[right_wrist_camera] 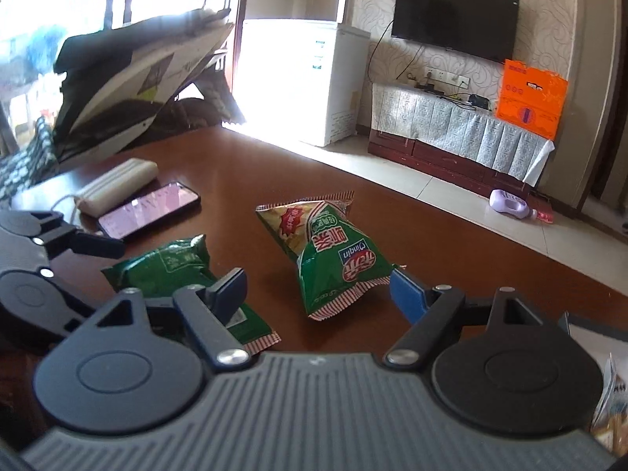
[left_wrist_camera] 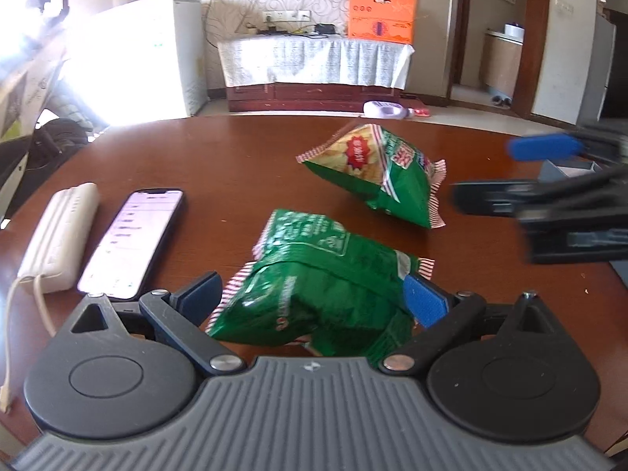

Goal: Organize snacks
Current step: 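Grasp the green chip bag with the left tool while the right tool grasps the shrimp cracker bag, then lift both held bags and carry them over the white box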

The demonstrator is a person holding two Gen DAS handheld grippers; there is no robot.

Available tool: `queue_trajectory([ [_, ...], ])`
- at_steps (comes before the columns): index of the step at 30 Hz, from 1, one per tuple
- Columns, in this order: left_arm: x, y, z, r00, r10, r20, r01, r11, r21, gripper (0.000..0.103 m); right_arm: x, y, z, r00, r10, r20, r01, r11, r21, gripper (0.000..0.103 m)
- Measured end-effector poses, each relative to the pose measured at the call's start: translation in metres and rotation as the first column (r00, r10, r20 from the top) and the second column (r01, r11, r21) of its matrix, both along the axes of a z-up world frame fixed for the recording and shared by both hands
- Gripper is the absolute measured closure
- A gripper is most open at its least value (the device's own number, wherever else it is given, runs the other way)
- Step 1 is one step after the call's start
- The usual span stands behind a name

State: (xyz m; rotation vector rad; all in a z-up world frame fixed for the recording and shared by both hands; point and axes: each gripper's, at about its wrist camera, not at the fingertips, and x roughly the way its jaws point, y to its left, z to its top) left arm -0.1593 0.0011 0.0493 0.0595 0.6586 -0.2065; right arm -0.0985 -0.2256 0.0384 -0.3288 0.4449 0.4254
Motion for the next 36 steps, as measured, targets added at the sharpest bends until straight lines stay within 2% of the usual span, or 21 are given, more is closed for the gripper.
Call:
queue_trajectory([
  [5, 0.014, -0.013, -0.009, 1.000, -0.018, -0.009, 0.018, 1.000, 0.014, 0.002, 0.044, 0.035, -0.013, 1.000, 0.008, -0.021, -0.011, 0.989, -0.148, 0.021],
  [10, 0.025, -0.014, -0.012, 1.000, -0.016, -0.008, 0.016, 1.000, 0.013, 0.000, 0.088, 0.058, -0.027, 0.999, -0.009, -0.041, 0.000, 0.974, -0.229, 0.021],
  [13, 0.032, -0.018, -0.014, 1.000, -0.016, -0.008, 0.017, 1.000, 0.022, 0.000, 0.103, 0.061, -0.035, 0.999, -0.030, -0.043, 0.018, 0.966, -0.257, 0.018],
  [14, 0.034, -0.019, -0.015, 1.000, -0.021, -0.008, 0.021, 1.000, 0.022, 0.000, 0.105, 0.059, -0.034, 0.998, -0.032, -0.047, 0.020, 0.970, -0.241, 0.020],
  [15, 0.036, -0.021, -0.016, 1.000, -0.028, -0.008, 0.029, 0.999, 0.023, 0.000, 0.105, 0.056, -0.032, 0.998, -0.036, -0.060, 0.022, 0.977, -0.213, 0.027],
  [19, 0.048, -0.028, -0.024, 0.998, -0.056, -0.020, 0.057, 0.998, 0.022, 0.000, 0.100, 0.040, -0.028, 0.990, -0.058, -0.130, 0.041, 0.991, -0.130, 0.038],
  [22, 0.053, -0.031, -0.029, 0.997, -0.071, -0.021, 0.071, 0.997, 0.020, 0.000, 0.094, 0.026, -0.024, 0.981, -0.099, -0.168, 0.086, 0.993, -0.086, 0.040],
  [26, 0.044, -0.040, -0.025, 0.995, -0.102, 0.017, 0.102, 0.994, 0.034, 0.011, 0.066, 0.005, -0.017, 0.971, -0.146, -0.189, 0.145, 0.989, -0.020, 0.043],
  [30, 0.033, -0.050, -0.019, 0.993, -0.103, 0.051, 0.100, 0.993, 0.058, 0.019, 0.021, -0.015, 0.001, 0.971, -0.169, -0.171, 0.181, 0.982, 0.060, 0.043],
  [36, 0.011, -0.074, -0.002, 0.989, -0.101, 0.105, 0.097, 0.994, 0.044, 0.021, -0.048, -0.045, 0.023, 0.976, -0.183, -0.121, 0.194, 0.977, 0.085, 0.043],
])
